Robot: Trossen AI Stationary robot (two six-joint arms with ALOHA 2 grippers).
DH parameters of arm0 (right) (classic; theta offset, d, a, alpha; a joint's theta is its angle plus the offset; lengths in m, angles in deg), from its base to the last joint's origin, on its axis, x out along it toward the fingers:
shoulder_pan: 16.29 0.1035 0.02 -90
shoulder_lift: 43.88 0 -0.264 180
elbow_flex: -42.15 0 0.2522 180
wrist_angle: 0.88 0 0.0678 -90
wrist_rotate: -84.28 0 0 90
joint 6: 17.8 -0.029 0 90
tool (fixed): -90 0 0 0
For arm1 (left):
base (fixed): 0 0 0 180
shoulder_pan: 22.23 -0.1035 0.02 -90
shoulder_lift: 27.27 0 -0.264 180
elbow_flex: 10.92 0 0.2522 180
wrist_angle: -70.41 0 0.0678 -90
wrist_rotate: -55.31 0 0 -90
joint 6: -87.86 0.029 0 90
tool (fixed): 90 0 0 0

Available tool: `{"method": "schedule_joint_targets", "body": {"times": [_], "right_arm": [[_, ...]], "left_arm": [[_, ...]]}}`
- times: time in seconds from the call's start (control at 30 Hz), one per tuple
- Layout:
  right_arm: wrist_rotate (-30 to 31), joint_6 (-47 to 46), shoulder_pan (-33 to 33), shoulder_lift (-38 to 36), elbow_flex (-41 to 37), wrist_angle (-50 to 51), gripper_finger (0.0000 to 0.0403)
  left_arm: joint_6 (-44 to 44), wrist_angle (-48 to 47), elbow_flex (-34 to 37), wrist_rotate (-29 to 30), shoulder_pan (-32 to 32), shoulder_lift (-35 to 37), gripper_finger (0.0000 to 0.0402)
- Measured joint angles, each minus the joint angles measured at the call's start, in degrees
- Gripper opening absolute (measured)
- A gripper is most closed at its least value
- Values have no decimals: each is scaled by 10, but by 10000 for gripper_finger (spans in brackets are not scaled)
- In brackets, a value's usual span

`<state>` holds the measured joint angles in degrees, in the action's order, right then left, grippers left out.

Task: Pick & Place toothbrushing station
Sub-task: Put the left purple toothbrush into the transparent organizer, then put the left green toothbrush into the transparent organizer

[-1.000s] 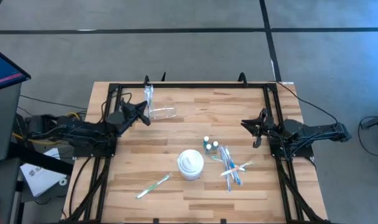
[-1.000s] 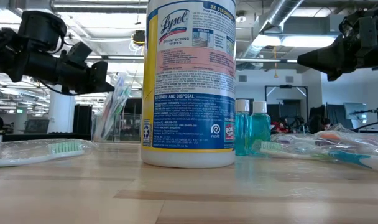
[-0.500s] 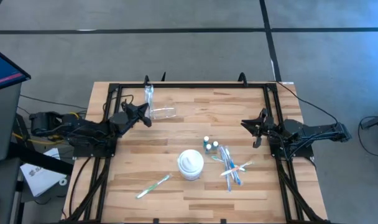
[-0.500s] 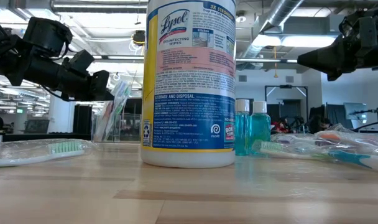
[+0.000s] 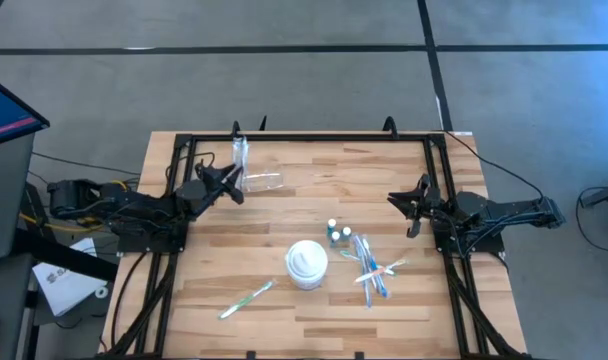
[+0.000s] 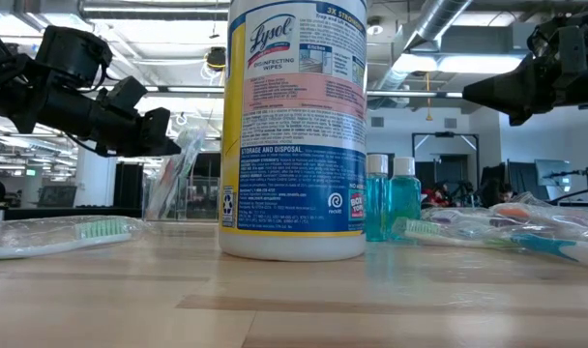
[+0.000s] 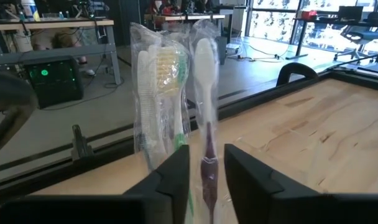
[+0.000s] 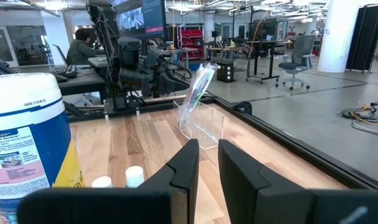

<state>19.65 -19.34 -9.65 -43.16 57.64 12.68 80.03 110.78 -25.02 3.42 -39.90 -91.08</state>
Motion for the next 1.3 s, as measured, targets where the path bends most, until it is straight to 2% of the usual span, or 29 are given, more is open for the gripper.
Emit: {"method": "schedule_joint_targets", "body": {"times": [0.23, 0.43, 0.73, 1.03, 1.2, 1.3], "right_arm": [[0, 0, 0, 0, 0, 0, 54], [0, 0, 0, 0, 0, 0, 54], [0, 0, 0, 0, 0, 0, 54], [0, 0, 0, 0, 0, 0, 54], [0, 0, 0, 0, 0, 0, 54], [0, 0, 0, 0, 0, 0, 54]], "left_arm": [[-1, 1, 0, 0, 1, 1, 159], [0, 1, 0, -9, 21, 1, 185], [18, 0, 0, 0, 70, 1, 180], [16, 0, 0, 0, 150, 1, 175], [18, -1, 0, 0, 187, 25, 171], [17, -1, 0, -24, 211, 48, 171]]}}
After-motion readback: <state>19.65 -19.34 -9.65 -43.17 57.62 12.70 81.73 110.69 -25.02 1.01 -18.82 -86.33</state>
